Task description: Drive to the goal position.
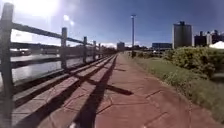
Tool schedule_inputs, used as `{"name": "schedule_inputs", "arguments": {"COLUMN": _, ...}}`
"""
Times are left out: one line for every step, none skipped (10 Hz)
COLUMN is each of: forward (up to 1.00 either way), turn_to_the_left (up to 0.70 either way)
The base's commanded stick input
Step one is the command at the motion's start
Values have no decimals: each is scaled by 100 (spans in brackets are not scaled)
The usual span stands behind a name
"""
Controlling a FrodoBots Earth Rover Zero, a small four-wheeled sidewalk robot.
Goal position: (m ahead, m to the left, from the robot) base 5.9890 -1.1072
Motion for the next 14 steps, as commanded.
{"name": "schedule_inputs", "arguments": {"forward": 85, "turn_to_the_left": 0}}
{"name": "schedule_inputs", "arguments": {"forward": 85, "turn_to_the_left": 0}}
{"name": "schedule_inputs", "arguments": {"forward": 85, "turn_to_the_left": 0}}
{"name": "schedule_inputs", "arguments": {"forward": 85, "turn_to_the_left": 0}}
{"name": "schedule_inputs", "arguments": {"forward": 85, "turn_to_the_left": 0}}
{"name": "schedule_inputs", "arguments": {"forward": 85, "turn_to_the_left": 0}}
{"name": "schedule_inputs", "arguments": {"forward": 85, "turn_to_the_left": 0}}
{"name": "schedule_inputs", "arguments": {"forward": 85, "turn_to_the_left": 0}}
{"name": "schedule_inputs", "arguments": {"forward": 85, "turn_to_the_left": 0}}
{"name": "schedule_inputs", "arguments": {"forward": 85, "turn_to_the_left": 0}}
{"name": "schedule_inputs", "arguments": {"forward": 85, "turn_to_the_left": 0}}
{"name": "schedule_inputs", "arguments": {"forward": 85, "turn_to_the_left": 0}}
{"name": "schedule_inputs", "arguments": {"forward": 85, "turn_to_the_left": 0}}
{"name": "schedule_inputs", "arguments": {"forward": 85, "turn_to_the_left": 0}}
